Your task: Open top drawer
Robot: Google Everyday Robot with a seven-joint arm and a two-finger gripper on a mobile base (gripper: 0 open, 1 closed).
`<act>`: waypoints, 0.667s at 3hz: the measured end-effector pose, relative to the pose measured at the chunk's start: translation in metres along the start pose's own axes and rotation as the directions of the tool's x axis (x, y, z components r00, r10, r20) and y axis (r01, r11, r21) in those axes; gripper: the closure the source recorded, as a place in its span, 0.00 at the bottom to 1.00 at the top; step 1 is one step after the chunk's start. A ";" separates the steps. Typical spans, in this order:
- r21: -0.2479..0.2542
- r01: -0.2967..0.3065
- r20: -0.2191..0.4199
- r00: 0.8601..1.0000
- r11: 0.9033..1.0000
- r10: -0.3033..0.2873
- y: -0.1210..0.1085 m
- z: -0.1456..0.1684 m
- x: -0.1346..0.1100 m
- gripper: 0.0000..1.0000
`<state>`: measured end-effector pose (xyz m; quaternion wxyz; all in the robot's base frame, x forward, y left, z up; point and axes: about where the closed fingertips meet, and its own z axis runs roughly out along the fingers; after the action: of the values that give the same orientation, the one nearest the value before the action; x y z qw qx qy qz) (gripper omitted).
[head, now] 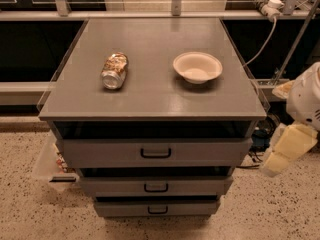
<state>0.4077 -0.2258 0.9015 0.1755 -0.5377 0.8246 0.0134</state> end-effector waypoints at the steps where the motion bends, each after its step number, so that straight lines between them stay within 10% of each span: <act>1: -0.061 -0.103 0.035 0.994 0.993 0.105 0.017 0.058 0.018 0.00; 2: -0.110 -0.196 0.070 0.976 0.974 0.205 0.032 0.109 0.036 0.00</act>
Offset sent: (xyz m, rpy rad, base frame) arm -0.0160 0.0052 -0.1883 0.2713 0.1490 -0.2401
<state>0.3958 -0.2207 0.7833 0.1786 -0.4590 0.8651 0.0952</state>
